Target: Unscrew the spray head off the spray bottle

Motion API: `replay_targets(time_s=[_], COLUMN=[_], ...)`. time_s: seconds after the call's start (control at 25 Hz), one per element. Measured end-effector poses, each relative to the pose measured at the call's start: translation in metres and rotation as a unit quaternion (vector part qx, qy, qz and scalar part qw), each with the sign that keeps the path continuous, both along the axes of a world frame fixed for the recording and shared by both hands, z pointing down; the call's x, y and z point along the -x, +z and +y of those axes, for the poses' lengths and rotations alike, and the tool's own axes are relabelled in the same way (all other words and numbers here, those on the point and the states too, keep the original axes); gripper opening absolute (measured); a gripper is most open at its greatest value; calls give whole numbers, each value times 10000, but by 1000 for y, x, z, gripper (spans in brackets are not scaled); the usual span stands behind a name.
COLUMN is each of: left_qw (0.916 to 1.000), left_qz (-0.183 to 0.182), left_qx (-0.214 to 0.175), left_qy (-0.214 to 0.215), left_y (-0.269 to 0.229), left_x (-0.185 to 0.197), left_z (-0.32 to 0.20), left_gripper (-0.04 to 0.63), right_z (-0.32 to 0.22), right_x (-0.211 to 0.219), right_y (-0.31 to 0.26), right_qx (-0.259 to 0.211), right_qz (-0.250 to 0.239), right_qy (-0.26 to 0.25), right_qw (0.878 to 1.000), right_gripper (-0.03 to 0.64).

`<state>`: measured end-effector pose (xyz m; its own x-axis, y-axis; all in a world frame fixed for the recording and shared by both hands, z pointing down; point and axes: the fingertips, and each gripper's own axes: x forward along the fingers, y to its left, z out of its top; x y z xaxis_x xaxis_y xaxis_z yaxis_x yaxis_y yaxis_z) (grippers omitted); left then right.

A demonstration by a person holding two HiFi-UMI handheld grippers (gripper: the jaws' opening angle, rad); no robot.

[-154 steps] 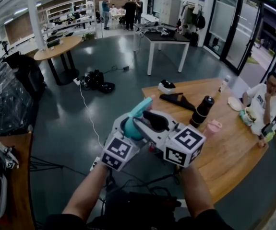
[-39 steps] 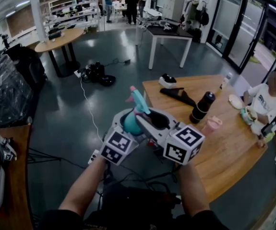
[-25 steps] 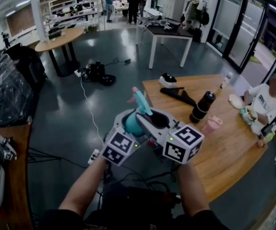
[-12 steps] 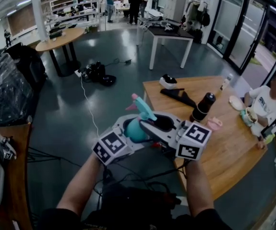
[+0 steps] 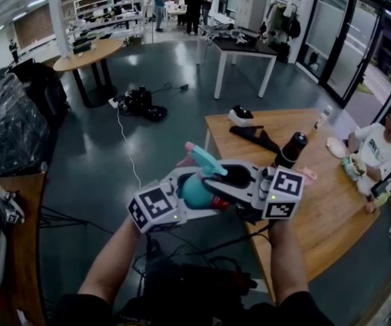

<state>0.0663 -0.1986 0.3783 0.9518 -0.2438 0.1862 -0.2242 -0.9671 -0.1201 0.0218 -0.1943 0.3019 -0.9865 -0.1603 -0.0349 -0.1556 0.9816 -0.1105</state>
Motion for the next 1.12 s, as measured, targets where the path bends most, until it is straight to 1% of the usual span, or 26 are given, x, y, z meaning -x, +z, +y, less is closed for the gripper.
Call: replay_targets(time_s=[0.12, 0.32, 0.44, 0.6, 0.84, 1.12], left_qw=[9998, 9969, 9922, 9830, 9751, 9684], left_qz=[59, 131, 65, -65, -178, -347], left_qx=[-12, 2, -50, -115, -111, -237], left_qy=[-175, -776, -1241, -1829, -2208, -2460], left_y=[-1, 2, 5, 14, 20, 23], left_x=[2, 10, 14, 22, 22, 24], left_z=[-6, -28, -42, -60, -67, -70], left_gripper=[422, 422, 422, 422, 422, 422], right_z=[-3, -15, -22, -32, -40, -46], right_x=[2, -2, -8, -3, 0, 8], right_y=[0, 4, 6, 12, 13, 15], right_qx=[11, 96, 87, 127, 180, 268], right_qz=[-55, -112, -81, -18, -29, 66], right_qy=[198, 726, 1181, 1729, 2243, 2463], right_qw=[9998, 9973, 9929, 9849, 9744, 9688], right_gripper=[146, 149, 149, 149, 150, 150])
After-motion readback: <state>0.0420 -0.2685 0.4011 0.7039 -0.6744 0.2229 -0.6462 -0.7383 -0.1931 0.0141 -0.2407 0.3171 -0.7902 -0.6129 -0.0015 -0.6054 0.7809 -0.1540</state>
